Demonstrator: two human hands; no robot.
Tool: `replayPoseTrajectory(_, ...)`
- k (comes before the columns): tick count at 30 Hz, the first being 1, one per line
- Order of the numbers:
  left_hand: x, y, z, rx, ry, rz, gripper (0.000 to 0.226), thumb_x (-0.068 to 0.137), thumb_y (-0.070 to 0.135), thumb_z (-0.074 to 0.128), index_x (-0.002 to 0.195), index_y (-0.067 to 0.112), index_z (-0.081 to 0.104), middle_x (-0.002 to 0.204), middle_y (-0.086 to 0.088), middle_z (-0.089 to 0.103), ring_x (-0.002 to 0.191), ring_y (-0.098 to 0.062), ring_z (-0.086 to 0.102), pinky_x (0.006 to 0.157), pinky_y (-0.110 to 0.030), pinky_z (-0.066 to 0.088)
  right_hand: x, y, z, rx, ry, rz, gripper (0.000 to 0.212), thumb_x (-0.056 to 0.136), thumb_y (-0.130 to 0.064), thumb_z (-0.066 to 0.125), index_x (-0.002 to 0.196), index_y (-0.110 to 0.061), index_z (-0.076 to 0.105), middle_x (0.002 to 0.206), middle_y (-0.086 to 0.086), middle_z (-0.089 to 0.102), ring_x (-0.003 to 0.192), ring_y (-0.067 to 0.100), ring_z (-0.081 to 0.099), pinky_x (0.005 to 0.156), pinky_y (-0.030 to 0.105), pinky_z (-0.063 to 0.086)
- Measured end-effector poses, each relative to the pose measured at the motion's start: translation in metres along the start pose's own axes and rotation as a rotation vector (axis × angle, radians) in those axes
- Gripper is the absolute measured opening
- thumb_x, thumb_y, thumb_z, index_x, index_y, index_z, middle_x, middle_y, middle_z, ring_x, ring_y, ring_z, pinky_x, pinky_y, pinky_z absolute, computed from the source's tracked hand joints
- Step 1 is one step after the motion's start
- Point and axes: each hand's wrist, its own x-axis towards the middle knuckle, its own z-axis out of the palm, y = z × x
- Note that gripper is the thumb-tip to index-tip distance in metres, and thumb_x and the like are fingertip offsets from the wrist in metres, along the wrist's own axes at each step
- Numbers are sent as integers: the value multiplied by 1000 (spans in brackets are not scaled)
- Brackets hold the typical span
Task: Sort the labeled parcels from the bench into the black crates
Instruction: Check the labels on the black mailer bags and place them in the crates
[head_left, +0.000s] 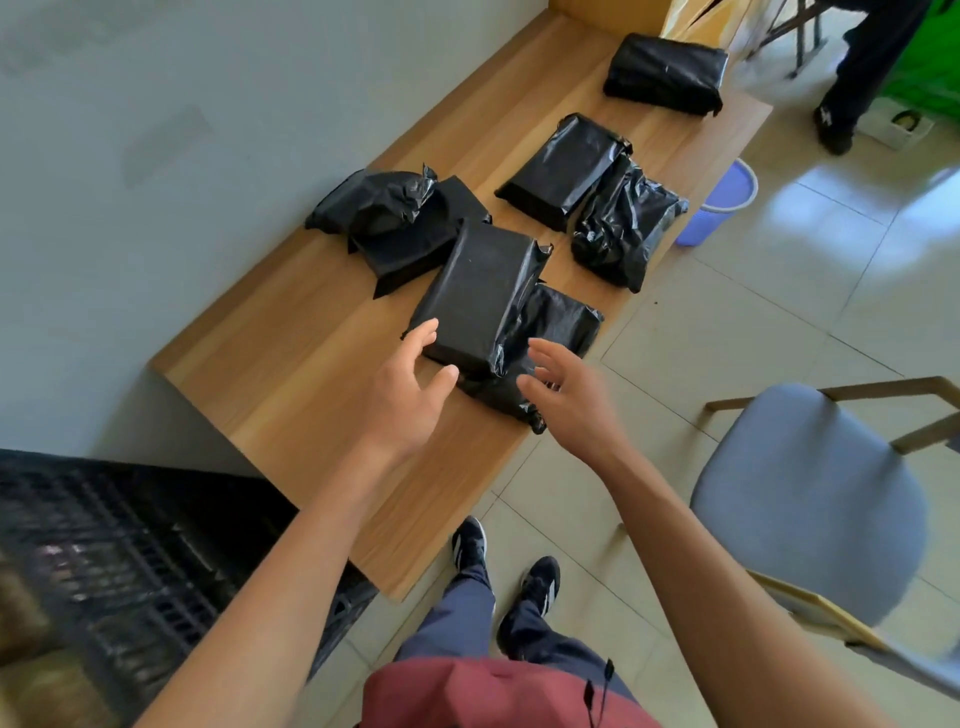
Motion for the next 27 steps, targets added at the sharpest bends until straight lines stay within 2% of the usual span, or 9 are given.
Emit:
replayPoseTrajectory(5, 47, -13, 0, 37, -16, -50, 63, 102, 21, 61, 160, 22, 35, 163, 4, 39, 150, -12, 33, 120, -29, 28, 40, 1, 21, 38, -14, 96, 63, 101, -24, 65, 159, -25, 40, 156, -5, 51, 137, 14, 54, 108, 34, 48)
replayPoseTrajectory(9, 81, -27, 2, 28, -29, -116, 67, 101, 24, 61, 161, 22, 32, 164, 1, 37, 151, -16, 34, 124, -42, 32, 65, 1, 35, 44, -9, 162, 67, 101, -25, 65, 161, -24, 35, 160, -5, 47, 138, 15, 53, 112, 40, 48)
replayPoseTrajectory(12, 97, -33, 6, 36, -66, -154, 69, 102, 25, 61, 162, 23, 28, 166, 0, 33, 153, -19, 31, 124, -46, 32, 79, 1, 44, 39, 12, 201, 68, 102, -23, 64, 162, -22, 32, 162, -3, 44, 140, 16, 53, 113, 38, 46)
replayPoseTrajectory(15, 105, -37, 10, 37, -89, -184, 70, 102, 26, 61, 163, 24, 26, 168, 1, 30, 154, -19, 29, 124, -46, 31, 88, 1, 50, 55, 10, 225, 66, 103, -22, 63, 162, -20, 34, 160, -5, 46, 139, 15, 53, 108, 29, 43)
replayPoseTrajectory(18, 109, -38, 15, 45, -109, -202, 68, 103, 25, 61, 162, 23, 28, 168, 0, 30, 154, -20, 28, 123, -42, 31, 93, 0, 56, 74, -11, 199, 53, 102, -17, 62, 152, -27, 49, 142, -13, 63, 129, 9, 60, 109, 29, 47)
replayPoseTrajectory(19, 109, -38, 16, 48, -113, -198, 67, 102, 24, 61, 162, 21, 30, 167, -1, 31, 154, -20, 29, 122, -41, 30, 94, 0, 58, 81, -11, 189, 50, 101, -15, 63, 148, -30, 54, 134, -17, 67, 125, 6, 62, 106, 30, 51)
replayPoseTrajectory(22, 108, -36, 20, 62, -101, -172, 66, 101, 20, 64, 160, 17, 36, 165, -3, 36, 153, -19, 32, 120, -35, 31, 93, -1, 59, 98, 12, 166, 52, 99, -6, 63, 144, -33, 58, 124, -24, 69, 120, 1, 62, 95, 20, 50)
replayPoseTrajectory(25, 105, -35, 21, 65, -81, -150, 66, 98, 17, 66, 159, 14, 39, 163, -3, 39, 151, -18, 34, 120, -33, 31, 89, -1, 58, 120, 42, 156, 61, 97, -1, 63, 147, -34, 55, 129, -25, 68, 127, 2, 61, 106, 28, 50)
replayPoseTrajectory(27, 100, -34, 22, 53, -58, -136, 68, 96, 15, 68, 158, 13, 40, 162, -4, 41, 150, -18, 36, 122, -35, 33, 84, -3, 55, 144, 56, 159, 65, 97, 0, 63, 151, -33, 51, 131, -30, 63, 133, -1, 56, 112, 28, 47)
